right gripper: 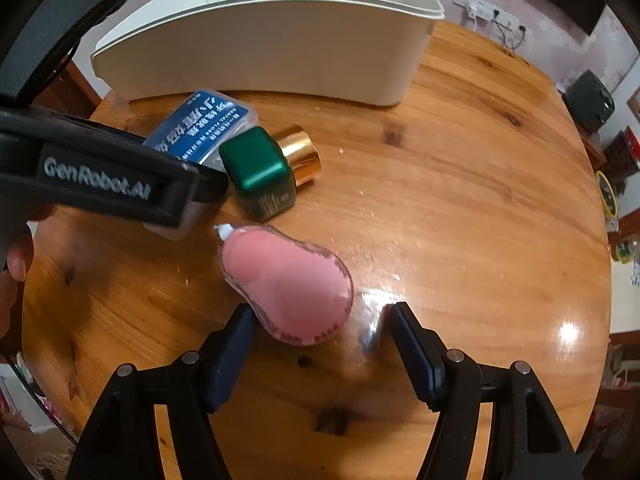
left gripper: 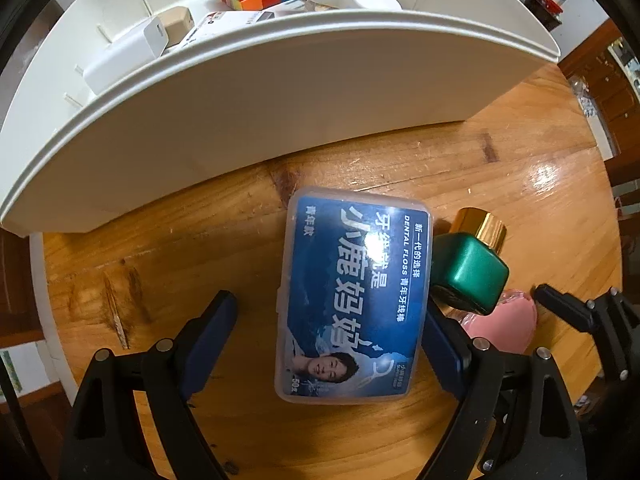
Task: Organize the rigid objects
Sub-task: 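Grasp the clear floss box with the left tool while the right tool grasps the pink case, then carry the floss box and pink case into the bin and release both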
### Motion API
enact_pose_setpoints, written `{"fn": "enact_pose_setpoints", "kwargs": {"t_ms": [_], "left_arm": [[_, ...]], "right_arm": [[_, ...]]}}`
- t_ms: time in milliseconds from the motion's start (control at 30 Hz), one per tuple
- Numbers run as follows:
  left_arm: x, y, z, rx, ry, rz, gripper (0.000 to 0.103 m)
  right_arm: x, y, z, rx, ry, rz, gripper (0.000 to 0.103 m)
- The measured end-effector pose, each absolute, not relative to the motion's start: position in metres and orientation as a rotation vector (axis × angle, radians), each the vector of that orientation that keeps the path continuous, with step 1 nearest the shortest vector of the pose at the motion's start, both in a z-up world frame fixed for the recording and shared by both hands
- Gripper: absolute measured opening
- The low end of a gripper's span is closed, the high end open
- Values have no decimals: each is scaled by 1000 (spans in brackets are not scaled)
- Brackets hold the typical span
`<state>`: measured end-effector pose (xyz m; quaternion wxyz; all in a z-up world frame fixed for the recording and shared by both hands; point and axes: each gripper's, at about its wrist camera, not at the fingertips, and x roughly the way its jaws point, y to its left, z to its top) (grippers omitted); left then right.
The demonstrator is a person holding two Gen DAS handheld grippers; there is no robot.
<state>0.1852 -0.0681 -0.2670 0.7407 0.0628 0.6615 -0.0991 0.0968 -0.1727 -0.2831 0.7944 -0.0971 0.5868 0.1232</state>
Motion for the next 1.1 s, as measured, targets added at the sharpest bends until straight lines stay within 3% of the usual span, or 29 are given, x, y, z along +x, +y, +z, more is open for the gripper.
{"fn": "enact_pose_setpoints", "kwargs": {"t_ms": [133, 233, 267, 667, 1100], "left_arm": [[181, -78, -270, 197, 1433, -215, 87], [177, -86, -263, 200, 1406, -227, 67], [175, -88, -260, 206, 1398, -228, 66], [161, -62, -241, 140, 1426, -251, 65], [176, -30, -151, 54, 1311, -265, 65]], "right_arm": [[101, -168, -283, -228, 1248, 295, 70], [106, -164, -282, -238, 1238, 313, 60], [106, -162, -281, -245, 1236, 321, 55], [96, -163, -271, -185, 1267, 309, 53], [127, -190, -201, 6, 1194, 264, 53]]}}
